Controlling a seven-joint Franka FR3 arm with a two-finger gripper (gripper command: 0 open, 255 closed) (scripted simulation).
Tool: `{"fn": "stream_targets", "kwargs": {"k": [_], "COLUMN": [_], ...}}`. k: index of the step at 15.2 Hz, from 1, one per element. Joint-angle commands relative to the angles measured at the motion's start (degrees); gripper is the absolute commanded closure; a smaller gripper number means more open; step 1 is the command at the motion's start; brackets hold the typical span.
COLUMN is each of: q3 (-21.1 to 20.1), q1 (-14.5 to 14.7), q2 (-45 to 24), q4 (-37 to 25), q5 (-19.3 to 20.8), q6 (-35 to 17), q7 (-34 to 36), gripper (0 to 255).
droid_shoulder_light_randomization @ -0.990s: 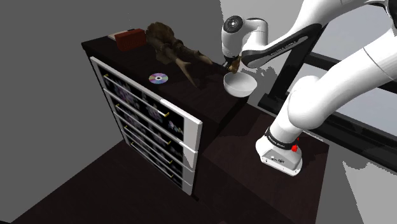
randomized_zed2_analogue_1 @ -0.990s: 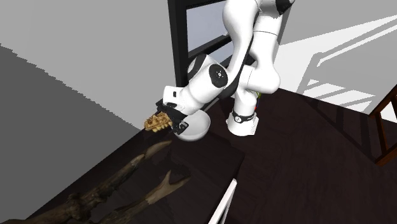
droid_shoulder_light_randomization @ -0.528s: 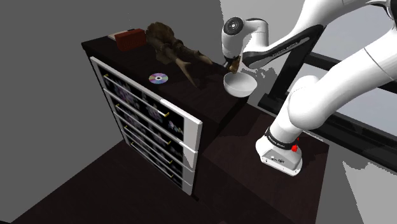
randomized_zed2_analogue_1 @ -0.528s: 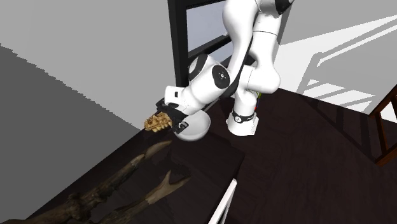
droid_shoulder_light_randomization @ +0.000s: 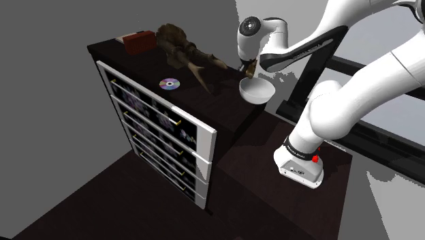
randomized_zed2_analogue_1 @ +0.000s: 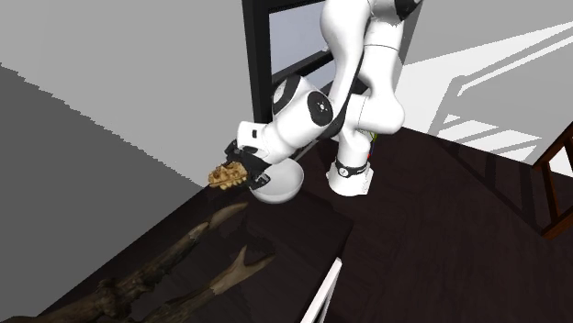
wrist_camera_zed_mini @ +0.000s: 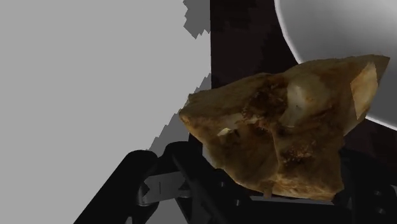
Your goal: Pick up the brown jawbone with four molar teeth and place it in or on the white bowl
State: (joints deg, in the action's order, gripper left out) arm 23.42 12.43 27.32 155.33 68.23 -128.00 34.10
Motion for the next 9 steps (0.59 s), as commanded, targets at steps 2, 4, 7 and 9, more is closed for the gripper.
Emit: {"fn": "stream_targets", "kwargs": {"k": [2,4,7,9], "q3": [1.1,1.1,0.5,0.0], "q1": [2.0,2.6,2.9,3.1], "q2": [1.8,3.1,4.7,5.6], "q4": [-0.7,-1.4,-2.5,-3.3], "q5": [-10.8,-11.5,-12.9,-13.7], "q6": [3.2,5.0,7.3,8.7], "q7": [-2.0,-3.1,-4.8,-5.8], "gripper": [255,255,255,255]}}
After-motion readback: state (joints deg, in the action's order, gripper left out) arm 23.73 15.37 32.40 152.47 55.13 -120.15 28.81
